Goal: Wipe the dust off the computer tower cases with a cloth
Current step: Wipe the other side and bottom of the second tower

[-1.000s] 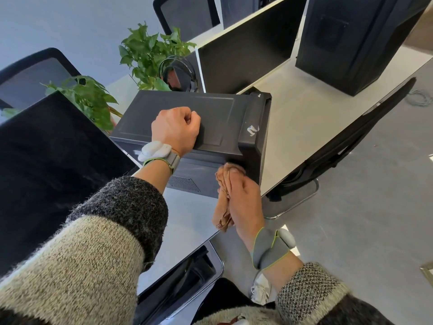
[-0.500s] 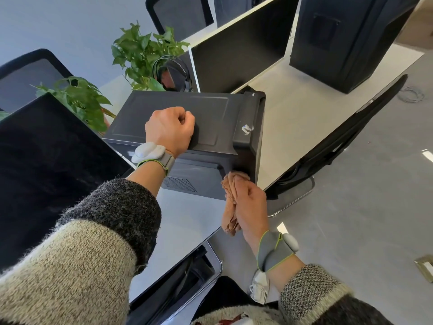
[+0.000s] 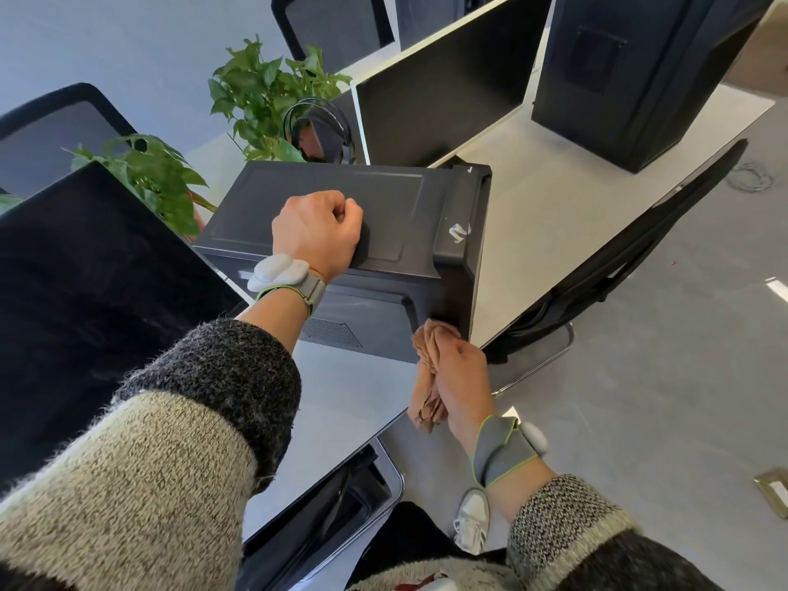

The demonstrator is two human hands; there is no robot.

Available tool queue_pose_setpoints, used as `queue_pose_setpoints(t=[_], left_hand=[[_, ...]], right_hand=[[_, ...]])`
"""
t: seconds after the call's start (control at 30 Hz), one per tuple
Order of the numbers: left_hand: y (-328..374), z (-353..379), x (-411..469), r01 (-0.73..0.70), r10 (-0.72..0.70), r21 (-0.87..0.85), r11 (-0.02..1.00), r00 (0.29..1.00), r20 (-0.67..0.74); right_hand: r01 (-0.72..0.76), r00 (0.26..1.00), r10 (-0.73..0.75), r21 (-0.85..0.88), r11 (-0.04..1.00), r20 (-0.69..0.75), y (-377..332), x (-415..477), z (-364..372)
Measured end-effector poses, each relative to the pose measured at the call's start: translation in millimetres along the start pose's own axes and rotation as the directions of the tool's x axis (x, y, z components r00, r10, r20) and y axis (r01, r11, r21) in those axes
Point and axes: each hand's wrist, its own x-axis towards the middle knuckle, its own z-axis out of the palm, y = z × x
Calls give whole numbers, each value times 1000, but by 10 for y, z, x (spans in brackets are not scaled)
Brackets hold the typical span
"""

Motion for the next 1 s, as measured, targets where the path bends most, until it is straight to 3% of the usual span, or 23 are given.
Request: queue_pose_setpoints(t=[0.13,0.33,0.57,0.7,0.87,1.0], left_hand=[[2,0,3,4,-4,0,1000,1000,10],[0,2,7,-1,1,14,1000,1000,11],[-5,-2,6,5,-5,-1,1000,1000,-1],[-7,-2,-12,2,-2,9,1000,1000,-2],[-5,-6,3,-9,9,3,1000,1000,-4],[-15,8,-5,-18,18,-10,1000,1000,2]], right_hand=[[116,989,-112,-39,992,99,-100,22,162],[30,998,-22,-166,986,50,60,82,206],[164,986,-149,-254,953,79,23,64,290],[75,996,-65,-225,971,54,107,74,262],[211,977,-202,-219,952,67,-10,77,382],[218,974,-194,-256,942,116,72,83,338]])
